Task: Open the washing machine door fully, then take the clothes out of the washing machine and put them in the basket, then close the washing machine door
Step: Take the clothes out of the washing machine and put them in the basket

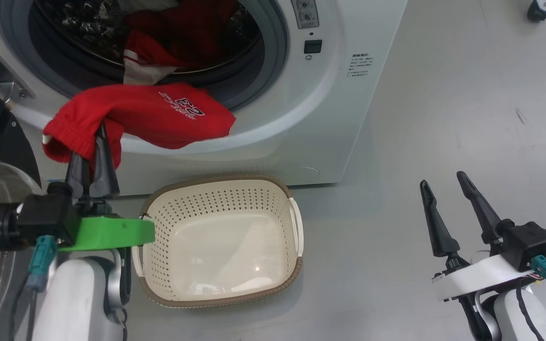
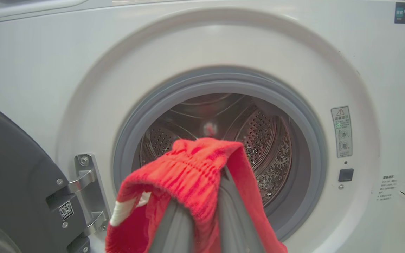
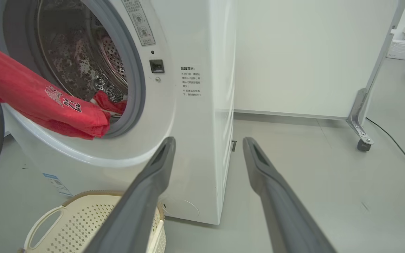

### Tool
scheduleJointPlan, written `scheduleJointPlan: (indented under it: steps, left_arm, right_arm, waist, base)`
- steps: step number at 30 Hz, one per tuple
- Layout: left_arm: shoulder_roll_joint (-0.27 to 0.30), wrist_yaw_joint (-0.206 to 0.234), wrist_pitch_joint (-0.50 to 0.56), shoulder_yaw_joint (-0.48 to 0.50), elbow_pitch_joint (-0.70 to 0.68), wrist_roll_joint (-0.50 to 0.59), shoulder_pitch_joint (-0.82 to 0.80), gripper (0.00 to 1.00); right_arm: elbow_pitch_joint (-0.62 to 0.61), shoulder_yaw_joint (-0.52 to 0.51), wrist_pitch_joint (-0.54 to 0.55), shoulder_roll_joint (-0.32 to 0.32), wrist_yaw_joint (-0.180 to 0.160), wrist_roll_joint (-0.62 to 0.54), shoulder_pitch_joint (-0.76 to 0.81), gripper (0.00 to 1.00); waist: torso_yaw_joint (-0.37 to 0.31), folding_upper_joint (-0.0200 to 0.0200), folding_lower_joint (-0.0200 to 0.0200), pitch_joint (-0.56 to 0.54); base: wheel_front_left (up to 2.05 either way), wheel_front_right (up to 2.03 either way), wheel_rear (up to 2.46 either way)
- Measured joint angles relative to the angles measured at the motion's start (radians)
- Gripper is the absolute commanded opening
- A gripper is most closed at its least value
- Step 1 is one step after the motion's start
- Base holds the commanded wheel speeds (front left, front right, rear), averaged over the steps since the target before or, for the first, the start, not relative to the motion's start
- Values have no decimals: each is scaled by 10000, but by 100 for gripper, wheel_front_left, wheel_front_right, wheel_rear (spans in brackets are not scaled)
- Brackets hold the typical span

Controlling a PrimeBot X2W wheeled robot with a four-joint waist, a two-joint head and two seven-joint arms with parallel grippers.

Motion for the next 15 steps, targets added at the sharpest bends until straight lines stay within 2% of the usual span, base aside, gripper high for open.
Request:
scheduleJointPlan:
  steps: [15]
  left_arm:
    - [13,0,150,-1189,656,-94,1531,0]
  right_arm:
    - [-111,128,0,15,0,-65,16,100]
  waist:
    - [61,-1,0,60]
  base:
    - [0,0,0]
